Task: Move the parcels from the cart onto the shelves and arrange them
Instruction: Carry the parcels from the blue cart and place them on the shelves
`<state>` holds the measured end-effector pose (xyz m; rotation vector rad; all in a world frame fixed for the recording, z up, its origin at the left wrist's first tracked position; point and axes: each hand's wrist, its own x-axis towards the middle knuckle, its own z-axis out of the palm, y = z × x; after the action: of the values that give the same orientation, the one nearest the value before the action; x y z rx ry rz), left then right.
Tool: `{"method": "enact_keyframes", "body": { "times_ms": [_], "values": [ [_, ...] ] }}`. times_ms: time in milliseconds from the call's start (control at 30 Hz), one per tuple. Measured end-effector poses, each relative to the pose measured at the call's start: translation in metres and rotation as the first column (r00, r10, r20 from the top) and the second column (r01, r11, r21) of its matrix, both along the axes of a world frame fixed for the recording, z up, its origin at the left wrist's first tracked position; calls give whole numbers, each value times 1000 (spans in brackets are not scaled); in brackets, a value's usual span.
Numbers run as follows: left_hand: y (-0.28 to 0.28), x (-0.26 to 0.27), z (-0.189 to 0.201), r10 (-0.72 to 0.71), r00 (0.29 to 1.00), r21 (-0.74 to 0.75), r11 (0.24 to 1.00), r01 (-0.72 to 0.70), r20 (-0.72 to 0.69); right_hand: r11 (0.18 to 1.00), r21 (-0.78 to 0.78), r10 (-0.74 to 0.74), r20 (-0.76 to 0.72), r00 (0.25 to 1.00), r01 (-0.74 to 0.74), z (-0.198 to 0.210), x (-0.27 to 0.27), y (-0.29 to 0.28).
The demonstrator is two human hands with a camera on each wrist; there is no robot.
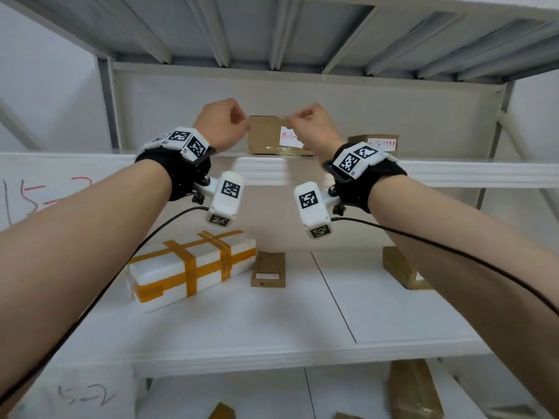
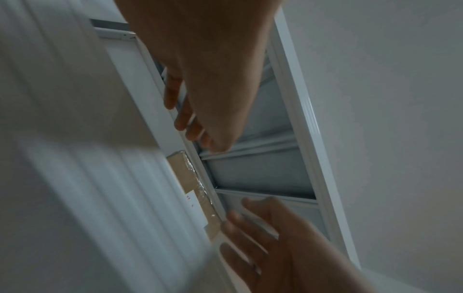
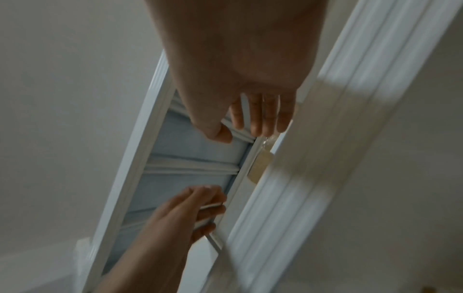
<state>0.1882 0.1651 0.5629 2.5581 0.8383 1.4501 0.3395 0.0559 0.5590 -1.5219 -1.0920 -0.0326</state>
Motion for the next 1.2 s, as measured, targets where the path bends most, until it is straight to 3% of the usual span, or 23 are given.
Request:
{"method": "enact_keyframes", "body": {
  "times_ms": [100,233,433,667,900,1067,1200],
  "values": [
    [-15,-15,-17,-72,991,104,993,60,110,990,136,35,-25,999,-32,-15,-28,-3],
    [-37,-45,-47,-98,986,154,985,77,136,975,197,100,6,995,-99,-50,-75,-13],
    [-58,-97,-111,-14,1000,77,997,16,-18,965,-5,263,63,963,-263,-111,-124,-30],
    [-61,-170,-200,110,974,-124,983,-137,-199,898,-237,378,-19,926,-371,-184,-159,-21],
    [-60,-251,-303,250,934,-340,881,-329,-255,754,-409,482,-189,856,-514,-268,-202,-5],
    [-93,-292,-396,227,875,-497,749,-438,-428,637,-509,486,-318,814,-579,-352,-240,-9],
    [-116,-321,-463,218,845,-564,660,-496,-488,536,-567,473,-413,778,-626,-416,-271,-18]
  ]
}}
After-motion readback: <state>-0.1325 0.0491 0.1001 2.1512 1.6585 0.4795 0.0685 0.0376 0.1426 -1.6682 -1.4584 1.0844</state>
